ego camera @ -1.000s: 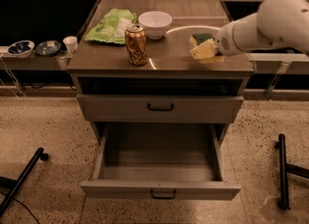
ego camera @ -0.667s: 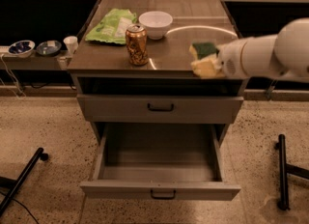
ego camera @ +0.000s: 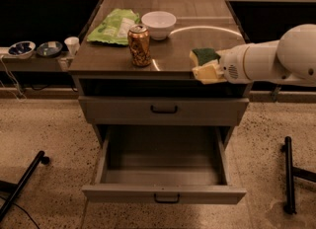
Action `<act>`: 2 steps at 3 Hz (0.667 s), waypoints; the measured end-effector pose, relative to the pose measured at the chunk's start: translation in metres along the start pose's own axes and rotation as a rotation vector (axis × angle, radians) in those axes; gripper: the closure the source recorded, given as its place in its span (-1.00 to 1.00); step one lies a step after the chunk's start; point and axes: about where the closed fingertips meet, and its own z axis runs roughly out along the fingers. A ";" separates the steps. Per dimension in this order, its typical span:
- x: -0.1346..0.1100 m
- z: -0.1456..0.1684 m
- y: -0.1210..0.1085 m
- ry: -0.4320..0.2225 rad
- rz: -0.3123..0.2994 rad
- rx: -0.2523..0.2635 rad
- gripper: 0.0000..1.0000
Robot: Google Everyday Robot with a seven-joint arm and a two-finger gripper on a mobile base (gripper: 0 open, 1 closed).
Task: Place sponge into middle drawer
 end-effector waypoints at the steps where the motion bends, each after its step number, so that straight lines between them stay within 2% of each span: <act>1: 0.041 0.004 0.031 0.013 -0.054 -0.126 1.00; 2: 0.093 -0.010 0.066 0.064 -0.208 -0.239 1.00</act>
Offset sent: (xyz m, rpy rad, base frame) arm -0.1590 -0.0115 -0.1418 -0.4330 -0.1732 0.7448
